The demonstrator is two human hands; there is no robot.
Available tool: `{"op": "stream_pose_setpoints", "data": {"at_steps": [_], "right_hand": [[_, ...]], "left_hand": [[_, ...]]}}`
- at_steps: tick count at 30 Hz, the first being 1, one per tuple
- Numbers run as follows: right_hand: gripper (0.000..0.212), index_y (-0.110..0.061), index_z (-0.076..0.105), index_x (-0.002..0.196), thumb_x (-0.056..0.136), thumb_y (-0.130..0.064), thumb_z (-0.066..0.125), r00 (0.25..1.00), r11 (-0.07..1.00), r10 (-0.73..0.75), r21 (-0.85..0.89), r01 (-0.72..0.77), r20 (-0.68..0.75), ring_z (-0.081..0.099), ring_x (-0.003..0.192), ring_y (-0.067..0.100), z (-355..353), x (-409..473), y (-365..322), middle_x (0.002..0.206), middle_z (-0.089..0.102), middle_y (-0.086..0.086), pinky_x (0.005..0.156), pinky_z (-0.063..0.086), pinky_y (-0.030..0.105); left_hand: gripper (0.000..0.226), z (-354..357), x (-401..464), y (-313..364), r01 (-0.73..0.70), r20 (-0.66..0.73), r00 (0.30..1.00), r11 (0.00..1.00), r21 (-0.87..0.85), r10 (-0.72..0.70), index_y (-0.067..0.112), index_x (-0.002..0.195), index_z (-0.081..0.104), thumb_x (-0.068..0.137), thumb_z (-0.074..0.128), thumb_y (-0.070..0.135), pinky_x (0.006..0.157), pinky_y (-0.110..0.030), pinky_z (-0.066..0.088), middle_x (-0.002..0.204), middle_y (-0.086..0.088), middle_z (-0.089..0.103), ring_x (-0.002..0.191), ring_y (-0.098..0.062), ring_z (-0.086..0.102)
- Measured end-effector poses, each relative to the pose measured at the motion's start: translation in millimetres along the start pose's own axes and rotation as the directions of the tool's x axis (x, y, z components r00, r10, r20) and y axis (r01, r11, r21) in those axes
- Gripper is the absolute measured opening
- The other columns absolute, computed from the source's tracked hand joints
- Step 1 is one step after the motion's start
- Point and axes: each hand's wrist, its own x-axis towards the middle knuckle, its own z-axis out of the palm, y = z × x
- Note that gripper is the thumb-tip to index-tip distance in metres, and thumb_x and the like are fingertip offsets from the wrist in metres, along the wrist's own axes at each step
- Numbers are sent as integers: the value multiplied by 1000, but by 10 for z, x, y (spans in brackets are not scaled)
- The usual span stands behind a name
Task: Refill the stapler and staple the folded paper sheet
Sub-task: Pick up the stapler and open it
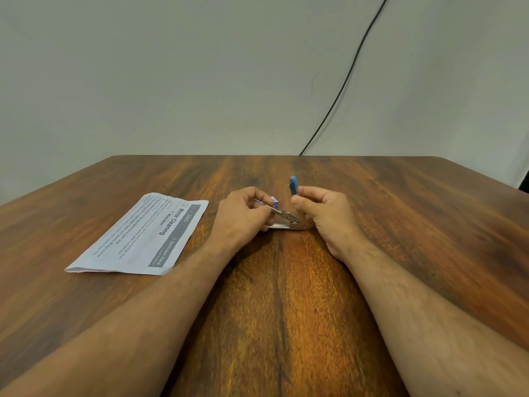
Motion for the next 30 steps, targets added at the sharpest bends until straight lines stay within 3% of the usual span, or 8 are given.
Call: {"op": "stream_pose_setpoints", "data": {"at_steps": [3,5,9,13,16,21,26,30], "right_hand": [[29,-11,67,120,91,-8,70,995,998,32,57,-26,-96,60,57,-2,-11,31,1,91,70,0,55,46,17],[36,-19,57,125,94,-4,66,984,995,51,91,-36,-168,61,58,2,-17,52,6,97,70,5,52,47,21],[55,-35,47,131,93,0,64,957,999,51,26,-45,-287,68,86,17,-46,104,59,116,64,7,67,58,29],[52,-33,57,121,83,-1,72,935,994,51,-77,-83,-352,69,98,21,-34,115,97,104,63,-7,90,58,45],[53,-28,58,124,82,1,74,924,989,79,-89,-120,-373,67,97,17,-29,110,80,94,55,-15,90,58,43],[55,-26,60,129,83,-2,74,912,978,85,-142,-154,-400,71,94,21,-13,116,92,106,66,-1,85,60,47],[53,-16,55,141,91,-5,67,911,972,76,-172,-158,-406,74,78,16,-18,145,106,126,65,7,65,59,26],[55,-15,50,146,94,-4,64,909,960,94,-207,-191,-406,72,61,14,-6,120,72,117,69,7,59,58,24]], "left_hand": [[14,-5,11,-23,-26,-80,996,994,107,35,24,87,74,89,68,12,61,-17,44,71,8,67,66,-6,61],[13,0,18,-27,-8,-92,995,988,154,23,24,88,76,88,69,13,59,-15,40,71,11,66,66,-5,59],[15,17,36,-40,13,-123,992,965,260,20,28,83,76,81,69,15,62,-24,46,71,11,69,68,-8,62],[12,-2,39,-52,43,-148,989,963,266,-3,30,87,79,79,72,23,66,-27,50,77,12,74,75,-9,68],[12,-2,24,-45,42,-114,993,958,285,-10,30,89,81,79,77,35,70,-27,52,78,11,76,76,-9,69],[13,-15,19,-12,66,-113,993,950,304,-33,29,92,83,82,78,34,64,-24,45,81,9,76,74,-9,67],[15,-15,22,-15,80,-89,995,920,384,-49,28,95,83,84,76,20,65,-24,41,87,6,76,76,-10,64],[17,-11,4,-7,68,-83,996,913,402,-37,29,98,83,85,74,21,68,-23,43,90,5,77,80,-12,66]]}}
